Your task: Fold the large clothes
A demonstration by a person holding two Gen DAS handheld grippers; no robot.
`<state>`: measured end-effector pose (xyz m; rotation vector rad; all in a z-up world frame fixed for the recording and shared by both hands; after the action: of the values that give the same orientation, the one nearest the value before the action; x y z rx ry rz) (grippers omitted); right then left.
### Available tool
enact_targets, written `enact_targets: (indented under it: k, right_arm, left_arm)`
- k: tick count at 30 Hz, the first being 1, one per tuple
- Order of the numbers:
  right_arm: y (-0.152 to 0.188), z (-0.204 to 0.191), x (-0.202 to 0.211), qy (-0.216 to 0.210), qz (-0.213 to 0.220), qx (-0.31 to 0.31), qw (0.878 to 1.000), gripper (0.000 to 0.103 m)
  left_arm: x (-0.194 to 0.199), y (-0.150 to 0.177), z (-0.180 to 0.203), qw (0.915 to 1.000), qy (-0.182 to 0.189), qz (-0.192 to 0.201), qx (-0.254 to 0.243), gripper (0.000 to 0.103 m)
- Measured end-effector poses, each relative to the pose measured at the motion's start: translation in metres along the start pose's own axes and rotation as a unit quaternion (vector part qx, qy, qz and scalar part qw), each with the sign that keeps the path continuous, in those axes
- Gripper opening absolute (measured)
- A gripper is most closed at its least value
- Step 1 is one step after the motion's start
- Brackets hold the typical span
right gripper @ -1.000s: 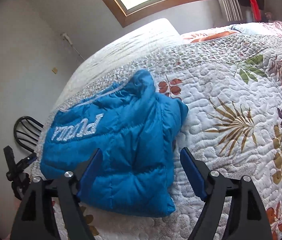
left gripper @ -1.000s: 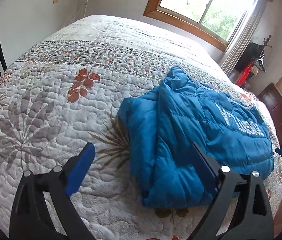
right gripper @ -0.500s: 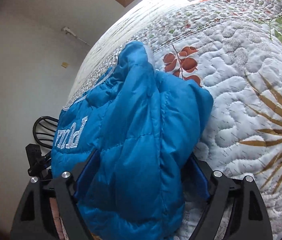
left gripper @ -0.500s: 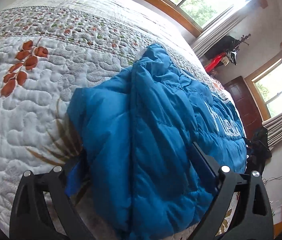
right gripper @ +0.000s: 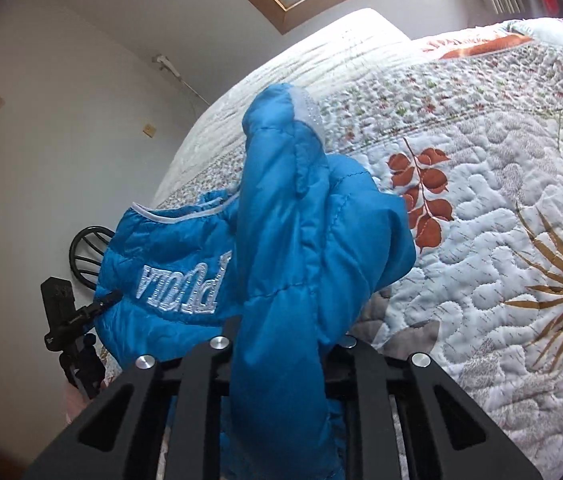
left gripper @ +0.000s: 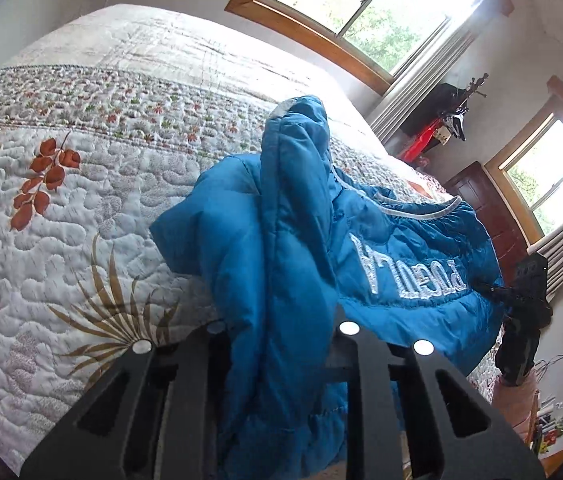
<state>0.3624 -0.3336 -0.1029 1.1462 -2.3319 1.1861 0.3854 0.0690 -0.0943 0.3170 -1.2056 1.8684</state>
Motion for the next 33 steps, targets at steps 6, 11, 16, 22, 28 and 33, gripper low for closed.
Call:
enact_targets:
  k: [6,11,16,22,28,33]
  right_arm:
    - [0.020,-0.056,0.051,-0.010,0.028,0.048,0.998,0.017]
    - [0.056,-0.097,0.095,-0.028,0.047,0.092,0.994,0.017]
    - [0.099,-0.119,0.113,-0.038,0.042,0.117,0.992,0.017]
    - [0.143,-0.110,0.096,-0.047,0.007,0.097,0.994,0.017]
    - [0.171,-0.061,0.059,-0.017,-0.034,0.028,0.999,0.020]
    - [0.188,-0.024,0.039,-0.046,-0.046,-0.035,0.997,0.030]
  left_arm:
    - [0.068,0.009,0.024,0.9988,0.014,0.039,-0.026,0.016]
    - [0.138,0.035,0.034,0.9968,0.022,0.067,-0.038,0.016]
    - [0.192,0.078,0.036,0.9950,0.001,0.083,-0.055,0.017]
    - [0.202,0.128,0.009,0.9967,-0.035,0.058,-0.045,0.018]
    - [0.168,0.172,-0.041,0.9970,-0.071,0.018,-0.024,0.031]
    - [0.147,0.182,-0.062,0.9976,-0.065,0.020,-0.010,0.045]
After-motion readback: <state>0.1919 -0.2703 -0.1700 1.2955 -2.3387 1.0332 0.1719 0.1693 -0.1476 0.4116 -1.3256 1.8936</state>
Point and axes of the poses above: each gripper's, at about its wrist camera, not at the fingertips, and x roughly against the way its jaws point, z to its right, y to its underside, the point moved 3 cm from there along -x, roughly the way its jaws point, and after that the axes turned 5 degrees about z, right-handed, at the moved point
